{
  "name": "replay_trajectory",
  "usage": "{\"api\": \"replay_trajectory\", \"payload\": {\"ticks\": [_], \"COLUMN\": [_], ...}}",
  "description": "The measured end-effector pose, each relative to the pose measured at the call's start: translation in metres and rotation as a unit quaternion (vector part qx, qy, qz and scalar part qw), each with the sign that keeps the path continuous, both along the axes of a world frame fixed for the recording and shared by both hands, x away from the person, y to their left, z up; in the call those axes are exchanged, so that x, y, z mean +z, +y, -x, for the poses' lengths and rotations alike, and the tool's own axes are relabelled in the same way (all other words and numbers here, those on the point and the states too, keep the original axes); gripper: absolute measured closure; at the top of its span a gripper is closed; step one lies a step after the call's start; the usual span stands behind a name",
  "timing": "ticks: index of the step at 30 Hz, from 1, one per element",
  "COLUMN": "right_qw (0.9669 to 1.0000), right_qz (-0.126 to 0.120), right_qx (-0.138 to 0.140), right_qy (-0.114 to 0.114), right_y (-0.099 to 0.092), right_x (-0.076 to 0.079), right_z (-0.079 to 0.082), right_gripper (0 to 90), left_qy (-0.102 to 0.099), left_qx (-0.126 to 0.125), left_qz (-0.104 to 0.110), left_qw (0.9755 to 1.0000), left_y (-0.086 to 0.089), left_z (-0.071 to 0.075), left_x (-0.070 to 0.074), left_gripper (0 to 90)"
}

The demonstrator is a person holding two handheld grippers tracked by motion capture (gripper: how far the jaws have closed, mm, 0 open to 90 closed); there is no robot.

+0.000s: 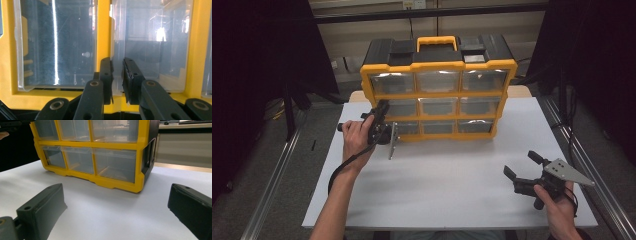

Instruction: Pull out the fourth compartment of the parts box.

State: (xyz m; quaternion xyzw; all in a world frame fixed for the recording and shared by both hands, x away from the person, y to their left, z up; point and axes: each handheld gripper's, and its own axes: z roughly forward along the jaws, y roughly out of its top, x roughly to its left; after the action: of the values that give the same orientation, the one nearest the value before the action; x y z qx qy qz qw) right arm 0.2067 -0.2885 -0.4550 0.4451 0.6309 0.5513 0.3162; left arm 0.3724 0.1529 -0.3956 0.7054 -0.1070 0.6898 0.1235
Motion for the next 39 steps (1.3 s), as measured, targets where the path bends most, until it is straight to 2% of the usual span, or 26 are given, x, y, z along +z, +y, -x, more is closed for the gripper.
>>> {"api": "replay_trajectory", "payload": {"ticks": [5, 6, 7, 8, 9, 12, 14, 18, 24, 27, 29, 30, 31, 35, 37, 38, 39], "right_qw": [1.0, 1.0, 1.0, 1.0, 1.0, 1.0, 1.0, 1.0, 1.0, 0.9999, 0.9999, 0.9999, 0.9999, 0.9999, 0.9999, 0.9999, 0.9999], "right_qz": [0.001, 0.001, 0.0, 0.0, 0.0, -0.001, -0.002, 0.0, -0.003, -0.003, -0.002, -0.002, -0.001, -0.004, -0.004, -0.002, -0.003], "right_qx": [0.0, 0.0, 0.0, 0.0, 0.0, 0.001, 0.001, 0.001, 0.005, 0.01, 0.011, 0.012, 0.014, 0.015, 0.013, 0.014, 0.014], "right_qy": [-0.001, -0.001, -0.001, -0.001, -0.001, 0.001, 0.001, -0.001, -0.002, -0.003, -0.003, -0.003, -0.005, -0.003, -0.004, -0.004, -0.004], "right_y": [0.0, 0.0, 0.0, 0.0, 0.0, 0.0, 0.0, 0.0, 0.0, 0.0, 0.0, 0.0, 0.0, 0.0, 0.001, 0.001, 0.001], "right_x": [0.0, 0.0, 0.0, 0.0, 0.0, 0.0, 0.001, 0.001, 0.001, 0.001, 0.001, 0.001, 0.001, 0.001, 0.001, 0.001, 0.001], "right_z": [0.0, 0.0, 0.0, 0.0, 0.0, 0.001, 0.001, 0.001, 0.001, 0.002, 0.002, 0.002, 0.002, 0.002, 0.001, 0.001, 0.001], "right_gripper": [0.8, 0.8, 0.8, 0.8, 0.8, 0.8, 0.8, 0.8, 0.5, 0.3, 0.0, 0.0, 0.0, 0.0, 0.0, 0.0, 0.0], "left_qy": [0.001, 0.001, -0.005, 0.0, -0.005, -0.007, -0.003, -0.01, -0.009, -0.009, -0.01, -0.013, -0.013, -0.014, -0.011, -0.006, -0.006], "left_qx": [0.003, 0.002, -0.01, 0.001, 0.001, 0.002, 0.002, 0.003, -0.002, -0.005, -0.004, 0.01, 0.01, 0.01, -0.005, 0.005, -0.001], "left_qz": [0.004, 0.008, 0.019, 0.011, 0.009, 0.009, 0.017, 0.016, 0.013, 0.019, 0.013, -0.001, -0.004, -0.001, 0.02, 0.015, 0.023], "left_qw": [1.0, 1.0, 0.9997, 0.9999, 0.9999, 0.9999, 0.9998, 0.9998, 0.9999, 0.9998, 0.9999, 0.9999, 0.9999, 0.9998, 0.9997, 0.9999, 0.9997], "left_y": [-0.001, -0.001, 0.0, 0.0, 0.0, 0.0, 0.0, 0.0, 0.0, 0.0, 0.0, 0.0, 0.0, 0.0, 0.0, 0.001, 0.0], "left_z": [0.001, 0.0, -0.001, 0.001, 0.002, 0.002, 0.002, 0.004, 0.005, 0.006, 0.006, 0.008, 0.009, 0.01, 0.009, 0.01, 0.009], "left_x": [0.0, 0.0, -0.002, 0.0, 0.001, 0.001, 0.0, 0.0, 0.0, -0.001, 0.0, 0.002, 0.002, 0.002, -0.001, 0.0, -0.001], "left_gripper": [79.0, 79.0, 79.1, 79.1, 79.1, 79.1, 79.1, 79.1, 79.2, 79.1, 79.2, 79.2, 79.2, 79.2, 79.2, 79.2, 79.2]}}
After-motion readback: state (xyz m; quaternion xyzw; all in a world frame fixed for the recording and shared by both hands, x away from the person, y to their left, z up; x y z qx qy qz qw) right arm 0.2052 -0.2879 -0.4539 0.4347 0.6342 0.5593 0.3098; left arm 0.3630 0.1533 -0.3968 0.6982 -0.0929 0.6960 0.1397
